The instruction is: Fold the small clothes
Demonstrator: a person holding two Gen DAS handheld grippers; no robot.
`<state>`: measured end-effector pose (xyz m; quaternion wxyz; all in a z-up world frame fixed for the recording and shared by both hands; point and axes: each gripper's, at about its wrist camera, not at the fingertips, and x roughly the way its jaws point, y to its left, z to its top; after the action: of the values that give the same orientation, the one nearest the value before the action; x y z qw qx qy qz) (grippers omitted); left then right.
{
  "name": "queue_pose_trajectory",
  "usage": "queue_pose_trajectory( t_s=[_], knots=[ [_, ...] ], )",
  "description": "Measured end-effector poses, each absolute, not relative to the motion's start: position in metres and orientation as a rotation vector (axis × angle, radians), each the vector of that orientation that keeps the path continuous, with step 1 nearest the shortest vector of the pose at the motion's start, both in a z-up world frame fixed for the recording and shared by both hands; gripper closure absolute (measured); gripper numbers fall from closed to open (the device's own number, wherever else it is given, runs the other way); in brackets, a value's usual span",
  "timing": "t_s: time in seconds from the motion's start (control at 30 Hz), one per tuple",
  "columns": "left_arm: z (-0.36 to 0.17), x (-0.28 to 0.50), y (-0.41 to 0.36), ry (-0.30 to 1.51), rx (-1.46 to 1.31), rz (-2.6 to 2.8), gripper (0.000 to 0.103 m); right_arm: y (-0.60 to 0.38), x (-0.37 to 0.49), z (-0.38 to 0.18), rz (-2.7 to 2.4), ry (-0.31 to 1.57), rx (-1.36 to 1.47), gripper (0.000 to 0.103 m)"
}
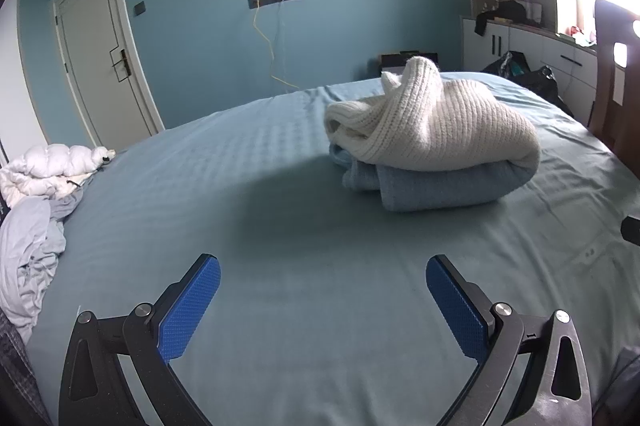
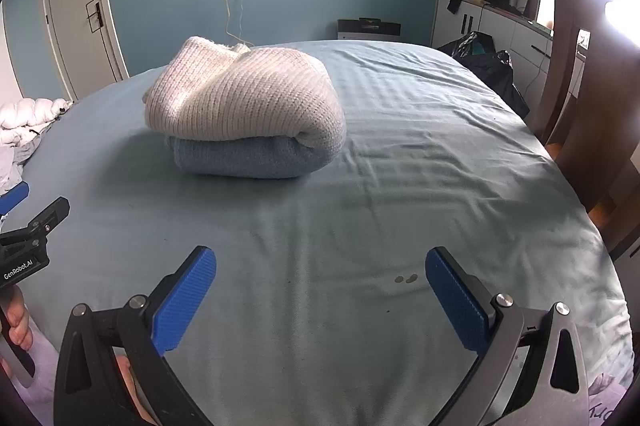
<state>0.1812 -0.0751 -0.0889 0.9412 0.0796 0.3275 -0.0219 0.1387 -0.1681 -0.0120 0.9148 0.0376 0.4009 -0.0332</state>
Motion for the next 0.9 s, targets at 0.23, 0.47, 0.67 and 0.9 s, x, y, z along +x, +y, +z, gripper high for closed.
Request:
queue_pose_trajectory(
  t_s=[0.23,0.47,0.67,0.9],
  knots=[
    [-0.0899,0.1822,-0.0749,0.666,0.158,-0.049,0.000,-0.1675,0.1393,-0.0123,-0.071,0.823,0.072,0.001],
    [-0.0906,0.1839,-0.0741,0.674,0.148,-0.052,0.000,-0.1664,0.1389,-0.0128,-0.072,0.822,0.069,0.001],
    [-0.0908,0.1847,-0.0741,0.677,0.147,-0.053,0.000,-0.1663,0.1386,-0.0131,-0.075,0.822,0.069,0.001],
    [-0.0917,0.1856,-0.0743,0.689,0.142,-0.058,0.000,-0.1673,0.1376,-0.0133,-0.077,0.820,0.075,0.001]
  ],
)
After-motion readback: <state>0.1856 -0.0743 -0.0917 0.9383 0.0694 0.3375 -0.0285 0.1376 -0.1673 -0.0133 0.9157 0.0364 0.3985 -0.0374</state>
